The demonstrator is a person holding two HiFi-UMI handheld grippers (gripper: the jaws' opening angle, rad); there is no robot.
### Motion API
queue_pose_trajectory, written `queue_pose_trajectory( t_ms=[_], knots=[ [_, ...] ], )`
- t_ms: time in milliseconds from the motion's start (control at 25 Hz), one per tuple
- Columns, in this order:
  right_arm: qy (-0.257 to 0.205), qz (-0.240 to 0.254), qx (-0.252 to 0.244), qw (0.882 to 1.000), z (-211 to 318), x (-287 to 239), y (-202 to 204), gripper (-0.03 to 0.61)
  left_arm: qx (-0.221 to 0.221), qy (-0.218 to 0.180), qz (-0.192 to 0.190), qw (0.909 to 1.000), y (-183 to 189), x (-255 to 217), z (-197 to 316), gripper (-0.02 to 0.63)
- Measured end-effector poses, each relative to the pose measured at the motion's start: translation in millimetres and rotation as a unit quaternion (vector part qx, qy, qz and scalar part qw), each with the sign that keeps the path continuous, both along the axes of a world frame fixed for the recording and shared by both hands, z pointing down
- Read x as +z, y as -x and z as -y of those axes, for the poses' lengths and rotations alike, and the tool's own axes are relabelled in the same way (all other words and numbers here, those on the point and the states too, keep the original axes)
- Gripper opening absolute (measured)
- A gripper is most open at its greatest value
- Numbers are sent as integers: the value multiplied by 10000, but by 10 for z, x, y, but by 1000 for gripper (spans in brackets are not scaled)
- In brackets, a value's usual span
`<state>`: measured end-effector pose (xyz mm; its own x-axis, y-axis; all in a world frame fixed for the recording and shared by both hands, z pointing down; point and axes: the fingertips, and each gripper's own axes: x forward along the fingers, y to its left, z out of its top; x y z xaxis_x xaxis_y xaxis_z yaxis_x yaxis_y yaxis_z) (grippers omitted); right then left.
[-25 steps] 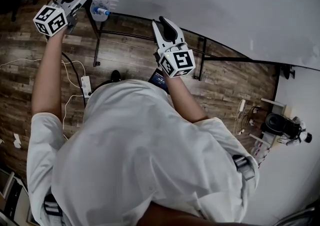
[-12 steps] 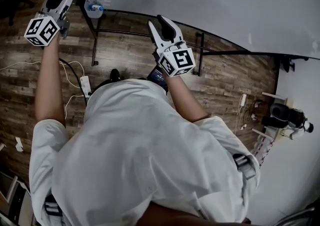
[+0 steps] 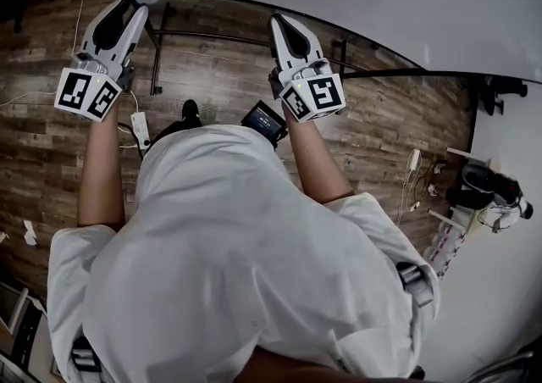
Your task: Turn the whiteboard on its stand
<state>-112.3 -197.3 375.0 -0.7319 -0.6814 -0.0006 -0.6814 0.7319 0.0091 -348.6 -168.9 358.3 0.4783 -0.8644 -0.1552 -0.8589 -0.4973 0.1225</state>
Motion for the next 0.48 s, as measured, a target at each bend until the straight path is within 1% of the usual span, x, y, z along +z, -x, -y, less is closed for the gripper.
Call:
queue_pose_trajectory(
  t_ms=[120,200,320,480],
  knots=[
    [-28,-124,181,9998,-236,19,-292,-3,-119,103,30,9999,-257,121,-276,87],
    [-28,-182,297,9994,-421,23,-503,-3,-279,219,77,9993,-394,221,-446,31],
    [-36,-208,427,9989,-753,14,-822,-3,-363,393,90,9985,-642,350,-726,14],
    [73,-235,599,9979,-1253,91,-1220,-3,-277,473,178,9983,-1031,399,-1193,14]
  ],
)
